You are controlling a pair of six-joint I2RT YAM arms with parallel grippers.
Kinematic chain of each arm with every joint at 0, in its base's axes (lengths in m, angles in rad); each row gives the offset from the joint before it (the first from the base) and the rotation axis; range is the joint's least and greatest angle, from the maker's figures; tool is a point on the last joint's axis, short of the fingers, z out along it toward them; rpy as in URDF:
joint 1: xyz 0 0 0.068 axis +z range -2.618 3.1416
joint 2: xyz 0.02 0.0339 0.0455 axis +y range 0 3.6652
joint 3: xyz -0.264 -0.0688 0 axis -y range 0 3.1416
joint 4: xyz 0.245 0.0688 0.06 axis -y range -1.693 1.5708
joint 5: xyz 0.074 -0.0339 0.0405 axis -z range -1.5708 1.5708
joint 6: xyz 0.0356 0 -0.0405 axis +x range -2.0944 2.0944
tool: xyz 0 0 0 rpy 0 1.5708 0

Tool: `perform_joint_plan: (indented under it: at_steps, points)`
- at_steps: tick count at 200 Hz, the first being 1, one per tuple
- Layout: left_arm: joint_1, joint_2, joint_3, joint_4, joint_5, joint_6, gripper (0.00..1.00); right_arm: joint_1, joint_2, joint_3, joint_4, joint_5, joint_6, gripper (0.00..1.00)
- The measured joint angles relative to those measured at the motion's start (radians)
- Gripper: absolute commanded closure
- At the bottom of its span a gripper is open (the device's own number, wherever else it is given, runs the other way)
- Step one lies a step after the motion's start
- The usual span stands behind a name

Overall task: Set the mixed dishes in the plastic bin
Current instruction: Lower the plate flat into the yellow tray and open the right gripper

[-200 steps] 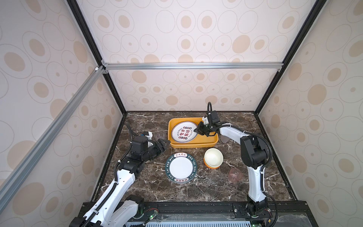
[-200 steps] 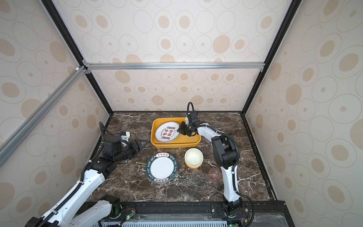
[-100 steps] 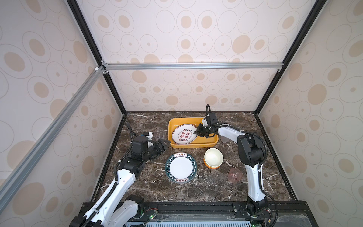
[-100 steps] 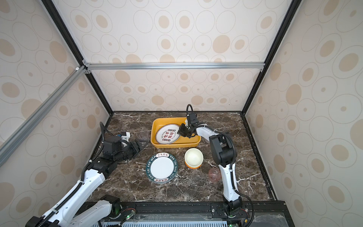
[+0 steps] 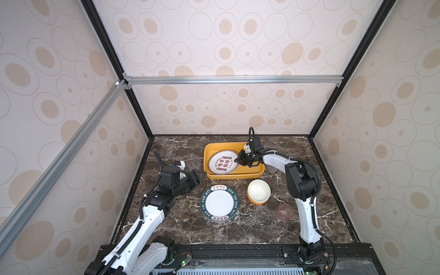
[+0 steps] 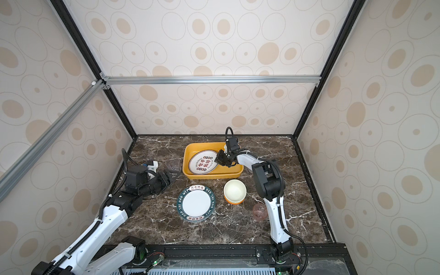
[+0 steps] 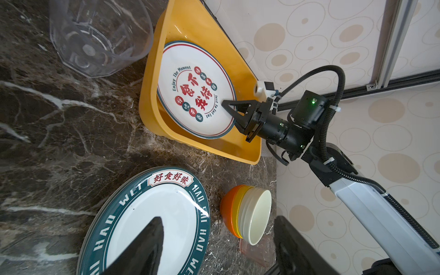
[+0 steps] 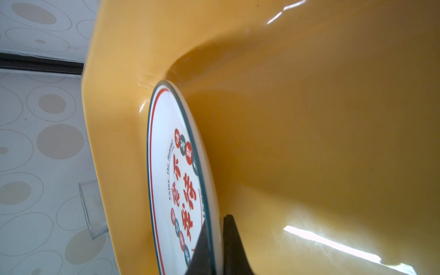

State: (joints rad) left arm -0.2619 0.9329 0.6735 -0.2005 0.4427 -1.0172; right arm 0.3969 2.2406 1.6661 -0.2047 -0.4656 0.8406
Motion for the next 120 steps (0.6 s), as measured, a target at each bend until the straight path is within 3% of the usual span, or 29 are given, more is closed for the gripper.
perform_joint_plan:
  at_steps: [31, 54, 79, 120]
  points:
    - [0.0, 0.001, -0.001, 0.002, 0.0, 0.0, 0.27, 0.0, 0.005, 0.004, 0.01, 0.005, 0.006, 0.94]
    - [0.0, 0.006, -0.002, 0.003, 0.0, 0.0, 0.27, 0.0, 0.011, 0.008, 0.018, 0.003, 0.009, 0.81]
    - [0.002, 0.012, -0.002, 0.004, 0.001, 0.0, 0.27, 0.0, 0.014, 0.008, 0.014, 0.011, 0.008, 0.73]
    - [0.002, 0.017, -0.008, 0.006, 0.005, 0.0, 0.27, -0.002, 0.015, 0.008, -0.005, 0.028, 0.006, 0.69]
